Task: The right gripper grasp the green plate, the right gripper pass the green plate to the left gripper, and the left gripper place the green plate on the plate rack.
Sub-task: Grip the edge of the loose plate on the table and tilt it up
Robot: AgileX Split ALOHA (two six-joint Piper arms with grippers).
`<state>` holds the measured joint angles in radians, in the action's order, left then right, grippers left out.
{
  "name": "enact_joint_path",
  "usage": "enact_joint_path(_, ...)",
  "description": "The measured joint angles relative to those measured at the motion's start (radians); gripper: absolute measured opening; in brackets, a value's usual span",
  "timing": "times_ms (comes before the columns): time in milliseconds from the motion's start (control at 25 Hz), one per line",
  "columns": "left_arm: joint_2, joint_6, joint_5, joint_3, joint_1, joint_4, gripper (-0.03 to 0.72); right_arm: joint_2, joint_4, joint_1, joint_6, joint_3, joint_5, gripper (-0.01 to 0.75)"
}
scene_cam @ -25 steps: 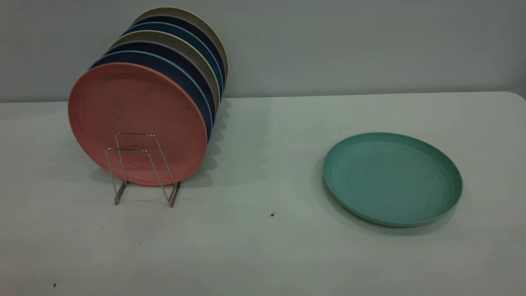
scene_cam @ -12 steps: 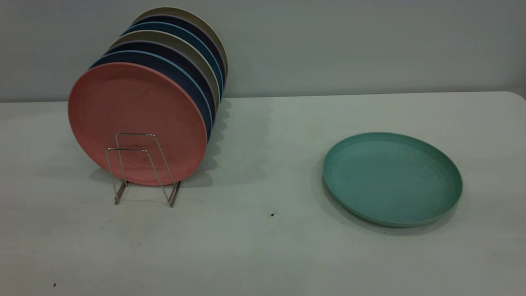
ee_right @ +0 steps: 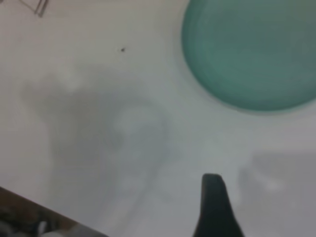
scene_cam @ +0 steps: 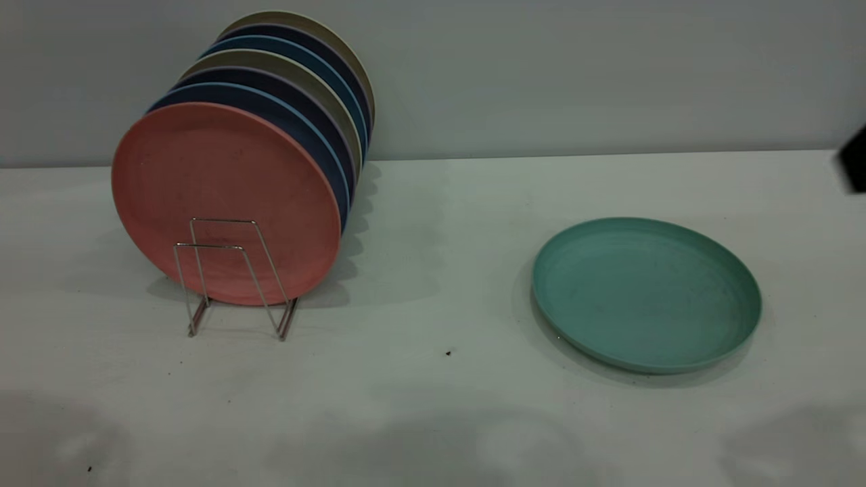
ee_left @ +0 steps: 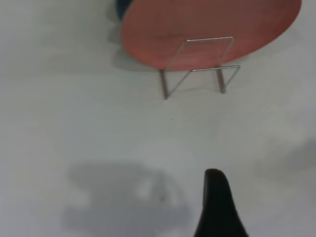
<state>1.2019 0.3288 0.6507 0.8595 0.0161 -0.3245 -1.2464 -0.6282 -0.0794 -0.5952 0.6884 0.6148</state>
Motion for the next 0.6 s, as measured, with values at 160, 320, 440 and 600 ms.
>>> enact_joint_path(160,0.160,0.078,-0.019,0.048,-0.033,-0.085,0.515,-0.180,-0.124,0.000,-0.101,0.054,-0.020,0.527)
enact_joint_path(320,0.312,0.115,-0.037,0.100,-0.110,-0.135,0.515,-0.344,-0.187,0.013,-0.162,0.132,-0.035,0.527)
enact_joint_path(440,0.416,0.122,-0.053,0.139,-0.182,-0.163,0.515,-0.441,-0.200,0.057,-0.167,0.195,-0.034,0.527)
enact_joint_path(600,0.539,0.122,-0.108,0.196,-0.280,-0.199,0.515,-0.568,-0.229,0.135,-0.191,0.260,-0.005,0.527)
